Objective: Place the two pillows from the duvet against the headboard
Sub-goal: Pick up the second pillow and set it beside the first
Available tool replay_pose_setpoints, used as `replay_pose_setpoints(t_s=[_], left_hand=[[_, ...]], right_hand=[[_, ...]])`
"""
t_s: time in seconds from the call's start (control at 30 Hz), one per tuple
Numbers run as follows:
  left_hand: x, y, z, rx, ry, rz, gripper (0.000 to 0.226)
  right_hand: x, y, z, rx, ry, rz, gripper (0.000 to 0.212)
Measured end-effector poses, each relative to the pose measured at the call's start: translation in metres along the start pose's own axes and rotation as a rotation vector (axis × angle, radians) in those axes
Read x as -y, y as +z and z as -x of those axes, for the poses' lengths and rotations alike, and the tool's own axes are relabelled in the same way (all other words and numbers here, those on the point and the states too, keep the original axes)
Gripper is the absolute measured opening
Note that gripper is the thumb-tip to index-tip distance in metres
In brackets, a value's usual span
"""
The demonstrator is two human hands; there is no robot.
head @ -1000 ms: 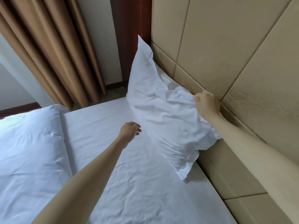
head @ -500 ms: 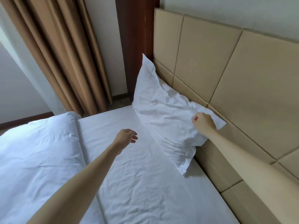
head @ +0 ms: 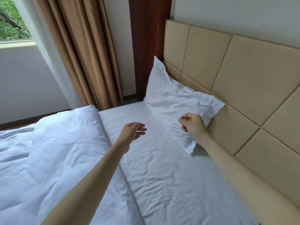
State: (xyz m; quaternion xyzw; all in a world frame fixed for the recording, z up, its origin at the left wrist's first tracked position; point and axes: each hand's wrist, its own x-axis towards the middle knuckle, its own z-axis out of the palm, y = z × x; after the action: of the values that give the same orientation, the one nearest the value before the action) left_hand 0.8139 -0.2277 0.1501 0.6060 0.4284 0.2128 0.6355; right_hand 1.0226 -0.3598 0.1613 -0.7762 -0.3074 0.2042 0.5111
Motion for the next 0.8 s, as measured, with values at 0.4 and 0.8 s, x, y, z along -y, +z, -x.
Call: replay_pose_setpoints(t_s=[0.4, 0.8], left_hand=[[0.063, -0.078, 0.154, -0.166, -0.007, 0.133, 0.029], [0.156, -0.108, 0.278, -0.526, -0.13, 0.263, 0.027]], right_hand=[[0.021, 0.059, 0.157, 0.159, 0.011, -0.263, 0.014], [-0.009, 0.107, 0.217, 0.52, 0.057, -0.205, 0.013]])
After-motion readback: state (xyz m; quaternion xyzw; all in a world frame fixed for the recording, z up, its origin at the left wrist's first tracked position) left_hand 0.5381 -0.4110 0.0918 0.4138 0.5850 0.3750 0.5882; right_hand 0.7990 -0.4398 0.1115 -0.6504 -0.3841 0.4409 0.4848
